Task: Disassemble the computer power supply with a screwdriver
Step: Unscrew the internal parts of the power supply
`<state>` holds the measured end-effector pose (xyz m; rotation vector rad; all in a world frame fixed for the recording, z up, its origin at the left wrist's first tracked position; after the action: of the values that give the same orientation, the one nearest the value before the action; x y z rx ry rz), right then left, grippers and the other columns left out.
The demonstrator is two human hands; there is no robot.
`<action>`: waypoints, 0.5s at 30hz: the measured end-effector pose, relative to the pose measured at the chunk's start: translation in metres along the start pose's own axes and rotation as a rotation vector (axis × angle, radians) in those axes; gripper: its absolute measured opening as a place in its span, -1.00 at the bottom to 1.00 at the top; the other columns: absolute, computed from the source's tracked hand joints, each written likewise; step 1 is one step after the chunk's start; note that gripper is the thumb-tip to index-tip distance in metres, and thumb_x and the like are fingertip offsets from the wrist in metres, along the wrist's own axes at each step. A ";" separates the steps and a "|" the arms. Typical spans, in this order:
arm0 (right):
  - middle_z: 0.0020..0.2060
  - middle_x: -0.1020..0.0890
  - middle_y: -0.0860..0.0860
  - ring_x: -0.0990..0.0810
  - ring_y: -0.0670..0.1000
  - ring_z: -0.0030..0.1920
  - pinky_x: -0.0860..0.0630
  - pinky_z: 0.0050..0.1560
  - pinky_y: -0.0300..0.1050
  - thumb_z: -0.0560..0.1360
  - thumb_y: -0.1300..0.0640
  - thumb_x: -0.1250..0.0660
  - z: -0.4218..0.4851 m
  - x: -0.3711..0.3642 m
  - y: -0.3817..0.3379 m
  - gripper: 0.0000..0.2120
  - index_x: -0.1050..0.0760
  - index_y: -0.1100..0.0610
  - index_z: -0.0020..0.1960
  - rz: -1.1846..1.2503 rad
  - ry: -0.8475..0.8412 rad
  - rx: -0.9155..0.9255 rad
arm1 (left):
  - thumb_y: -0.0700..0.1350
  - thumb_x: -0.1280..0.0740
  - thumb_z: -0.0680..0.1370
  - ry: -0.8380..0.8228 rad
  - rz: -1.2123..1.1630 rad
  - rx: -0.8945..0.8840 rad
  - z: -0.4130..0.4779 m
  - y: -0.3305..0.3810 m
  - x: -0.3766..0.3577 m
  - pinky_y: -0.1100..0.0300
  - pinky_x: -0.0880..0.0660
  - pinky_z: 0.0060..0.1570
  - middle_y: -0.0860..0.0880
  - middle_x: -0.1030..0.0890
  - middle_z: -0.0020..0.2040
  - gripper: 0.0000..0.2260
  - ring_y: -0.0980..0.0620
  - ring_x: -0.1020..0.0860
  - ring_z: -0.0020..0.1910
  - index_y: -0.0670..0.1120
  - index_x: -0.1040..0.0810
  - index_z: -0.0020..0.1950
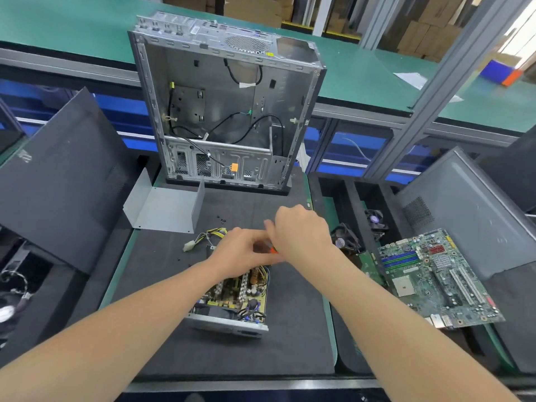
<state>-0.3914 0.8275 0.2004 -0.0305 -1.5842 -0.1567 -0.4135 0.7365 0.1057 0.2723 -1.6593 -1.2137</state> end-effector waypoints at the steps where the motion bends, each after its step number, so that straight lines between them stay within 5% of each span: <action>1: -0.07 -0.61 0.13 -0.66 0.27 -0.01 -0.38 -0.19 -0.03 0.68 -0.08 -0.18 0.003 -0.001 -0.002 -0.69 -0.54 0.15 0.07 0.020 -0.026 0.017 | 0.43 -0.41 0.32 0.001 -0.014 -0.001 0.000 0.000 0.001 0.12 -0.59 -0.07 0.28 -0.71 -0.21 -0.60 0.28 -0.67 -0.18 0.16 -0.69 -0.09; 4: -0.22 -0.51 0.06 -0.63 0.27 -0.05 -0.41 -0.22 -0.03 0.61 0.06 -0.26 0.006 -0.001 -0.009 -0.89 -0.47 0.10 -0.02 0.066 -0.125 0.130 | 0.35 -0.51 0.39 -0.008 -0.018 -0.008 0.000 -0.001 0.001 0.15 -0.55 -0.14 0.25 -0.70 -0.24 -0.80 0.26 -0.65 -0.22 0.30 -0.62 -0.14; 8: -0.16 -0.48 -0.03 -0.56 0.09 -0.10 -0.54 -0.18 0.00 0.53 0.10 -0.35 0.001 0.003 -0.016 -0.94 -0.46 0.01 -0.06 0.132 -0.285 0.441 | 0.37 -0.49 0.38 0.000 0.015 0.010 0.002 -0.006 0.001 0.37 -0.39 -0.26 0.31 -0.68 -0.25 -0.72 0.30 -0.64 -0.20 0.21 -0.60 -0.17; 11: -0.14 -0.37 -0.12 -0.42 -0.18 -0.18 -0.32 -0.26 -0.35 0.43 0.21 -0.44 -0.003 0.008 -0.021 -0.84 -0.57 -0.04 -0.17 0.099 -0.355 0.681 | 0.35 -0.51 0.39 -0.010 -0.020 -0.010 0.001 -0.006 0.000 0.41 -0.43 -0.19 0.28 -0.70 -0.23 -0.81 0.28 -0.67 -0.18 0.31 -0.63 -0.17; 15: -0.12 -0.38 -0.11 -0.40 -0.16 -0.17 -0.24 -0.31 -0.37 0.38 0.31 -0.41 -0.007 0.009 -0.025 -0.77 -0.62 0.00 -0.11 0.112 -0.357 0.724 | 0.35 -0.51 0.39 0.001 -0.037 -0.028 0.001 -0.003 0.002 0.44 -0.41 -0.22 0.31 -0.68 -0.26 -0.81 0.30 -0.65 -0.22 0.30 -0.66 -0.17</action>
<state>-0.3875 0.8012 0.2077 0.4365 -1.9075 0.5410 -0.4165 0.7344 0.1048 0.2876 -1.6412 -1.2633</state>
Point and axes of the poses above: each hand's wrist, its own z-axis towards the middle knuckle, its own x-axis out of the back of the hand, y = z × x, the point moved 9 cm from there along z, towards the middle knuckle
